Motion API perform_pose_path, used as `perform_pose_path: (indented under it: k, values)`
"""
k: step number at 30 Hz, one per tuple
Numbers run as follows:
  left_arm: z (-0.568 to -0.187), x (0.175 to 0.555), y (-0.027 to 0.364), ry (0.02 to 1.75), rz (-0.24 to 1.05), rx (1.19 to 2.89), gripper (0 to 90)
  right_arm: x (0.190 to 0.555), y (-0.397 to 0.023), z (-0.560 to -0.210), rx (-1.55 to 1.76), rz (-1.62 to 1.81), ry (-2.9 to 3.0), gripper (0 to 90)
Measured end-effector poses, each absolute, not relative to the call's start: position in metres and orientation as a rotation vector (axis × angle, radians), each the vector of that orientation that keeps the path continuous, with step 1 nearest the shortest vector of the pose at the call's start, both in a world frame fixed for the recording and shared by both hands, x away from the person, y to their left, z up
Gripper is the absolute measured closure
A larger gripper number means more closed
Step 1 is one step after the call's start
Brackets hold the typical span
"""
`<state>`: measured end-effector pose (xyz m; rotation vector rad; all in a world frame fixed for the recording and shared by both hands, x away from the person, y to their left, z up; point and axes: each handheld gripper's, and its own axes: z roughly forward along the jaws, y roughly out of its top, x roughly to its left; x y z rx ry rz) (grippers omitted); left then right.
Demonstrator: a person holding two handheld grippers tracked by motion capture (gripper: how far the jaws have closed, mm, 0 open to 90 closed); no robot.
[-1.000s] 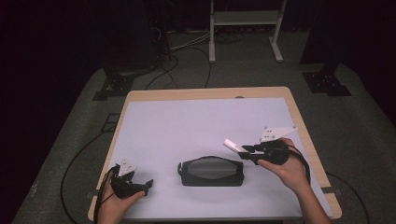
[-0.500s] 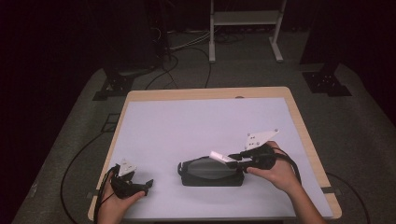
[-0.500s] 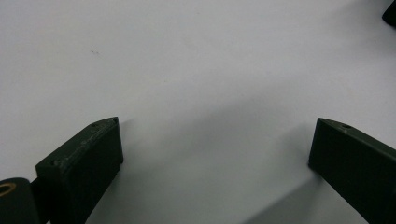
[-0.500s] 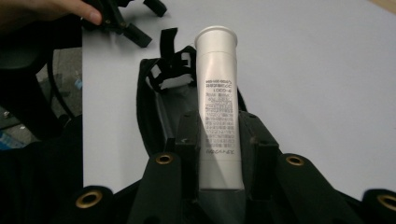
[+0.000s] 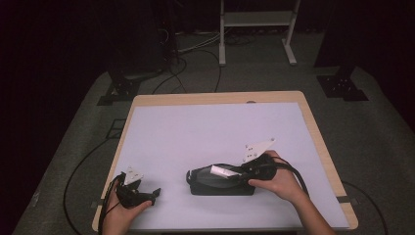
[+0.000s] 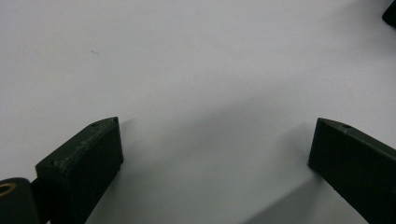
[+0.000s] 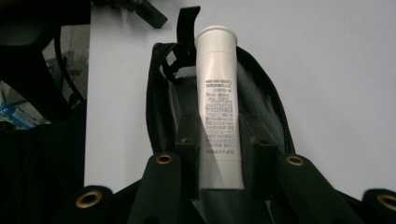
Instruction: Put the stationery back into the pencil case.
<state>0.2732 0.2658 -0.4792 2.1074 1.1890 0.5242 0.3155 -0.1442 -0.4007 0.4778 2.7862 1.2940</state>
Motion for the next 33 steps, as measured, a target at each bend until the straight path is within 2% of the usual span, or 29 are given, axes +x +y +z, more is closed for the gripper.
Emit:
perform_pose_path:
  k: [12,26,30,33]
  values:
    - [-0.479,0.273,0.266,1.189,0.524,2.107,1.9,0.32,-0.13,-0.417,0.463,1.234,2.798,69.9]
    - [-0.479,0.273,0.266,1.19,0.523,2.108,1.9,0.318,-0.15,-0.404,0.536,1.306,2.713,66.0]
    - [-0.479,0.274,0.266,1.19,0.522,2.108,1.9,0.32,-0.164,-0.402,0.592,1.318,2.667,63.0]
    - [-0.479,0.273,0.266,1.19,0.523,2.109,1.9,0.323,-0.179,-0.4,0.681,1.338,2.622,56.7]
